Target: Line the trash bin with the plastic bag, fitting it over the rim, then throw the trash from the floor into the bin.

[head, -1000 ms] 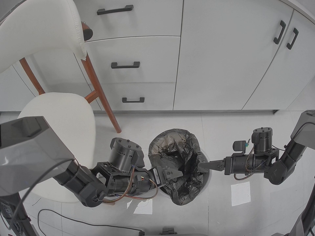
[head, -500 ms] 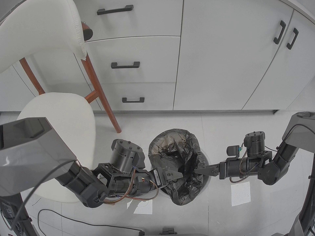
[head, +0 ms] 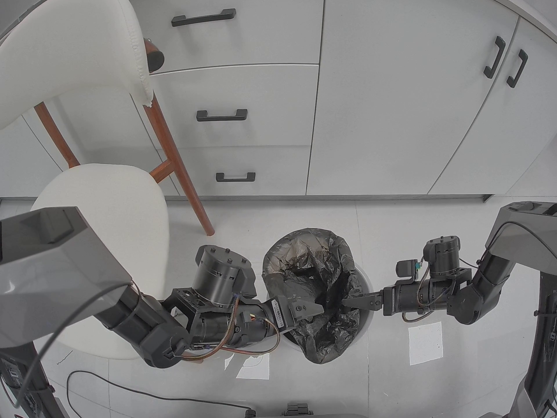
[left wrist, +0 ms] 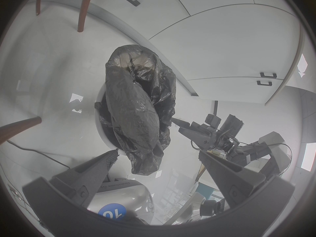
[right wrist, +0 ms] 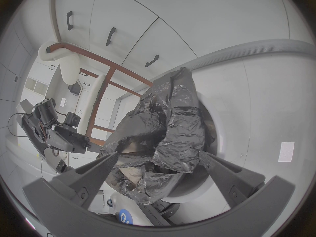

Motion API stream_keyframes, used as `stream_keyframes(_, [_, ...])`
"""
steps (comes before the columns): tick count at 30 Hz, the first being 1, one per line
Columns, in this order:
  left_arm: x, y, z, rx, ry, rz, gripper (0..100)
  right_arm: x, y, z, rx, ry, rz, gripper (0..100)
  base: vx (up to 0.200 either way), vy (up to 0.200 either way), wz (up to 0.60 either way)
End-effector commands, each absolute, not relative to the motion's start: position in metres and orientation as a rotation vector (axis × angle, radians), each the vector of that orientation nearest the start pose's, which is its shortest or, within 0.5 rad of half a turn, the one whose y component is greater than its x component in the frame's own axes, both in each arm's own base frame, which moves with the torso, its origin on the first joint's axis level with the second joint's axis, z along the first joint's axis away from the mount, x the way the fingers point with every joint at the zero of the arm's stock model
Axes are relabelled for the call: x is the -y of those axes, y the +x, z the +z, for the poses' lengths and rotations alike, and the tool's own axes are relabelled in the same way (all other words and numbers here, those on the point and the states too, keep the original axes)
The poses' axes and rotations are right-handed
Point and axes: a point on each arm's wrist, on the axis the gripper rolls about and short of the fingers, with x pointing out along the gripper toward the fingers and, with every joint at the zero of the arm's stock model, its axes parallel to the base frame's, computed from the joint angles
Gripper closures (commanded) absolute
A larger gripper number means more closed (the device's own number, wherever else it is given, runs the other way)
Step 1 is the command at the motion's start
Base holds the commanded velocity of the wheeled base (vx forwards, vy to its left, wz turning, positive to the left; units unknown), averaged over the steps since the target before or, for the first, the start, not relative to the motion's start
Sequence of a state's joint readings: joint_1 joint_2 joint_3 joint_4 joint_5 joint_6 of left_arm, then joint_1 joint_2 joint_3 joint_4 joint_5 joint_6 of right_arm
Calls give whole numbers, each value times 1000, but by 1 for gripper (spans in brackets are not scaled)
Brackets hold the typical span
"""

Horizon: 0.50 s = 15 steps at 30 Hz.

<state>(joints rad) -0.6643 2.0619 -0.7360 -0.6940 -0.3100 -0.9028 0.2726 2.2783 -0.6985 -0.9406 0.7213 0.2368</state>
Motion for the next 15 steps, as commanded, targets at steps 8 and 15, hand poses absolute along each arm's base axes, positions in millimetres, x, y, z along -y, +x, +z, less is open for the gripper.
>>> stream_keyframes(8, [216,263,56,-1006,-688,-587,0,-120,347,-17,-785,354,895,0,0,0,0])
stream_keyframes(15, [216,262,55,-1011,-686,-587,0,-128,354,-18,-802,351,904,0,0,0,0])
